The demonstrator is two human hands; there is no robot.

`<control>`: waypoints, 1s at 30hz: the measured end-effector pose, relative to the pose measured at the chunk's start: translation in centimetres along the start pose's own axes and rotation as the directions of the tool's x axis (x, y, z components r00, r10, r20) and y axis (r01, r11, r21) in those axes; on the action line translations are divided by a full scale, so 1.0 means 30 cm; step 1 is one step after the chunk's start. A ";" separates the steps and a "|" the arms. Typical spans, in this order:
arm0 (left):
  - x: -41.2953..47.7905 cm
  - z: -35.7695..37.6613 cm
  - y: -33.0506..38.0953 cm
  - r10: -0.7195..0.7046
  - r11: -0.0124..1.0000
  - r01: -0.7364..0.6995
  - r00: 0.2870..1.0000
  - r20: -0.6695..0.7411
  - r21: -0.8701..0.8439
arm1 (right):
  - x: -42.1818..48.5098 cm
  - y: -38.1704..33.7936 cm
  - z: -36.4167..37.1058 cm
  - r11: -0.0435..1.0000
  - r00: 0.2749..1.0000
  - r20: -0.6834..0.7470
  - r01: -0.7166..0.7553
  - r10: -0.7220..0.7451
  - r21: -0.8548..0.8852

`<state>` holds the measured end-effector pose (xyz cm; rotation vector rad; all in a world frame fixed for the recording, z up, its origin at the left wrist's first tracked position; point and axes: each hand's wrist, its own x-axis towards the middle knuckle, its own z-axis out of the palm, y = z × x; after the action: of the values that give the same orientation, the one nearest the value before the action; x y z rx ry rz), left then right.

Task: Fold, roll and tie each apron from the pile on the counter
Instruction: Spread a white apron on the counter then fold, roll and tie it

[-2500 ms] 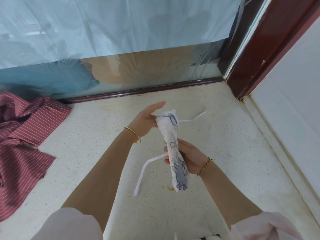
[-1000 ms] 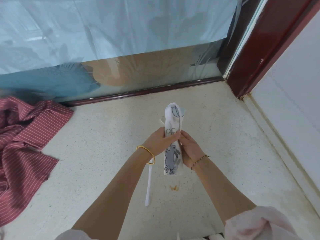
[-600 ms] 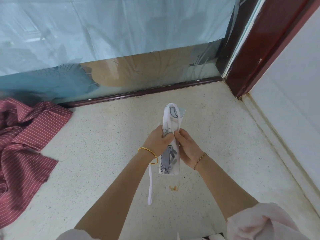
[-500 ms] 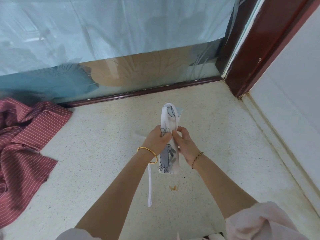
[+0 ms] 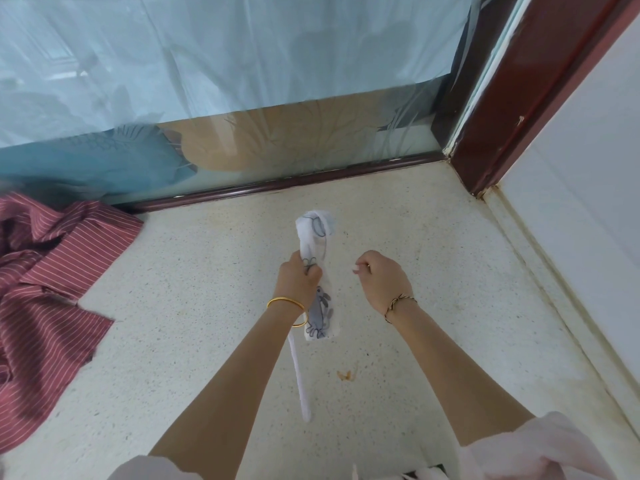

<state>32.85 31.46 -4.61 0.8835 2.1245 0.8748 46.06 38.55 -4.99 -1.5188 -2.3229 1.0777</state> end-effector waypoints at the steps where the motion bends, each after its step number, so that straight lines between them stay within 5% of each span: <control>1: 0.003 -0.002 -0.015 -0.028 1.000 0.028 1.000 -0.005 0.009 | -0.004 -0.013 -0.003 0.999 0.999 0.033 0.043 -0.042 -0.033; 11: 0.001 0.000 -0.030 -0.077 0.995 0.078 0.997 0.022 -0.054 | -0.012 0.012 0.059 0.931 0.993 0.100 -0.015 0.055 -0.365; 18: -0.004 -0.005 -0.034 -0.092 0.993 0.096 0.993 0.071 -0.065 | -0.005 0.089 0.075 0.901 0.988 0.065 -0.098 0.138 -0.422; 22: 0.000 0.000 -0.029 -0.103 0.991 0.108 0.992 0.073 -0.079 | 0.000 0.108 0.068 0.902 0.986 0.059 -0.119 0.157 -0.416; 30: 0.025 0.026 -0.033 -0.191 0.981 0.188 0.980 -0.055 -0.053 | -0.070 -0.025 0.079 0.983 0.991 0.119 0.084 -0.065 -0.164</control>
<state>32.72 31.76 -6.04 0.6258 2.1885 0.8583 45.31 35.47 -5.74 -1.4461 -2.5862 0.9953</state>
